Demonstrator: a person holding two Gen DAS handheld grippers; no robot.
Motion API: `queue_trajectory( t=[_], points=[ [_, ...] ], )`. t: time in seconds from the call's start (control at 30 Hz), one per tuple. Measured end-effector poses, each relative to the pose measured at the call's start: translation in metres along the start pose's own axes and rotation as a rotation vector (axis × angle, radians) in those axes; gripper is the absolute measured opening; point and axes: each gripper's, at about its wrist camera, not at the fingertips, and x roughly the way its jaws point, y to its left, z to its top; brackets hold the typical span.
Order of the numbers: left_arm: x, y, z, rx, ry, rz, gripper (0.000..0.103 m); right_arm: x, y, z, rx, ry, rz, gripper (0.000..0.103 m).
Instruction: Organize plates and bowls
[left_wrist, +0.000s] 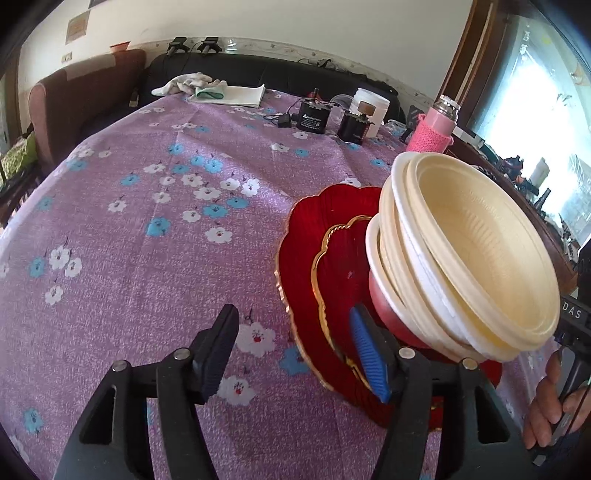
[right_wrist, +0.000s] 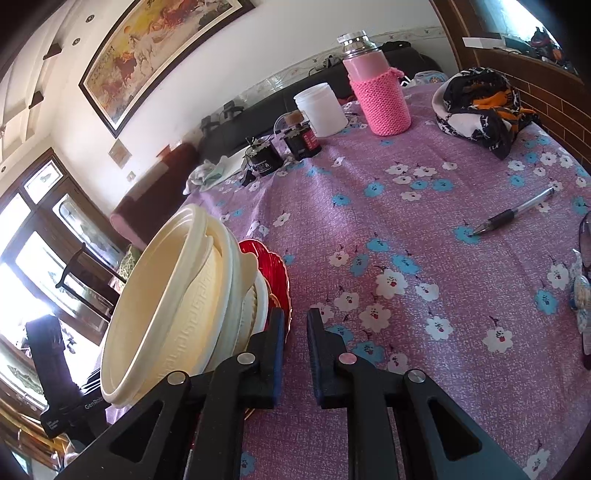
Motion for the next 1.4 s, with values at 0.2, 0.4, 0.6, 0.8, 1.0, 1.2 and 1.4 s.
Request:
queue_trajectory(
  t=[0.2, 0.4, 0.6, 0.8, 1.0, 1.2, 1.4],
  points=[
    [-0.009, 0.007, -0.008, -0.018, 0.001, -0.028, 0.063, -0.01, -0.015, -0.008, 0.042, -0.034, -0.042, 0.037],
    [-0.019, 0.006, -0.015, -0.004, -0.028, -0.031, 0.064, -0.016, -0.019, -0.023, 0.045, -0.05, -0.089, 0.044],
    [-0.032, 0.001, -0.022, 0.022, -0.078, -0.026, 0.069, -0.036, -0.004, -0.038, -0.028, -0.131, -0.112, 0.061],
    [-0.043, -0.005, -0.029, 0.059, -0.12, -0.019, 0.074, -0.051, 0.025, -0.058, -0.127, -0.206, -0.108, 0.082],
    [-0.067, -0.023, -0.04, 0.139, -0.261, 0.069, 0.095, -0.051, 0.041, -0.065, -0.186, -0.21, -0.129, 0.093],
    [-0.08, -0.047, -0.048, 0.247, -0.347, 0.14, 0.103, -0.053, 0.04, -0.066, -0.169, -0.227, -0.177, 0.095],
    [-0.076, -0.058, -0.042, 0.281, -0.345, 0.089, 0.103, -0.059, 0.045, -0.075, -0.187, -0.255, -0.232, 0.102]
  ],
)
